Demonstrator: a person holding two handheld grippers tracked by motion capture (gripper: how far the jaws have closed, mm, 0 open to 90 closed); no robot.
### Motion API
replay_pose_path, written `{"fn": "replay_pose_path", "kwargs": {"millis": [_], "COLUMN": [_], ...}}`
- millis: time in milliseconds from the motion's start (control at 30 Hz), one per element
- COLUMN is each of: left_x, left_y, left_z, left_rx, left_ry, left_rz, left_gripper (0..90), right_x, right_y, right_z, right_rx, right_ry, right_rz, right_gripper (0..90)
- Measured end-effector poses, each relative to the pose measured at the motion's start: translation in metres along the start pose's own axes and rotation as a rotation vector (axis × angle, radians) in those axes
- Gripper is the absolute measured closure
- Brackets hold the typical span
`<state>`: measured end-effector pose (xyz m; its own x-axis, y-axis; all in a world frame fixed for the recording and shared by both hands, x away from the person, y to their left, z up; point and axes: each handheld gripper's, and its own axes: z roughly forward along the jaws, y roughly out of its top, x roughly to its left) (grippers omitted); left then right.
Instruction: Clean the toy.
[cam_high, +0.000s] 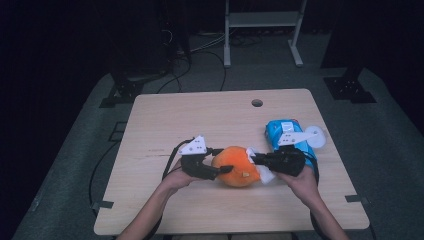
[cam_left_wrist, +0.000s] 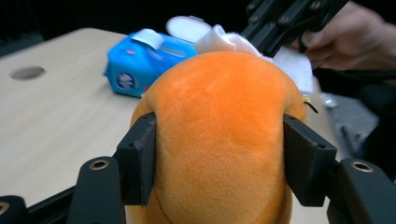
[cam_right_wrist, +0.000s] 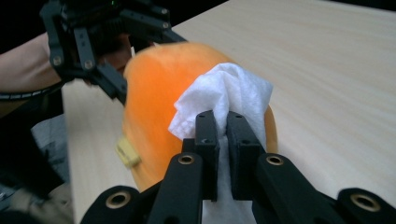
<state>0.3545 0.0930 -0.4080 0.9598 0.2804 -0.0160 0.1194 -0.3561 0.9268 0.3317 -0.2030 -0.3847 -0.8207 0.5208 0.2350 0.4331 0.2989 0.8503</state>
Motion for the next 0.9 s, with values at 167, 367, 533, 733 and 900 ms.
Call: {"fn": "replay_pose_path", "kwargs": {"millis": [167, 367, 533, 733, 900], "left_x": [0.012, 0.012, 0.004, -0.002, 0.0], "left_y": [-0.009, -0.022, -0.032, -0.036, -0.042], "left_z": [0.022, 0.013, 0.009, 0.007, 0.003], "left_rx": [0.066, 0.085, 0.122, 0.145, 0.134], "left_ry": [-0.001, -0.051, -0.041, -0.021, -0.02], "left_rz": [0.057, -0.045, -0.117, -0.027, -0.031], "left_gripper": [33.4, 13.6, 9.2, 19.7, 22.9], "right_x": [-0.006, 0.0, 0.02, 0.046, 0.043], "right_y": [0.007, -0.007, -0.013, -0.008, -0.005], "right_z": [0.018, 0.032, 0.037, 0.043, 0.045], "right_rx": [0.029, 0.085, 0.126, 0.148, 0.133], "right_ry": [-0.044, 0.004, 0.001, -0.055, -0.049], "right_rz": [-0.037, -0.045, -0.105, -0.227, -0.236], "right_gripper": [83.6, 84.0, 83.9, 83.8, 83.9]}}
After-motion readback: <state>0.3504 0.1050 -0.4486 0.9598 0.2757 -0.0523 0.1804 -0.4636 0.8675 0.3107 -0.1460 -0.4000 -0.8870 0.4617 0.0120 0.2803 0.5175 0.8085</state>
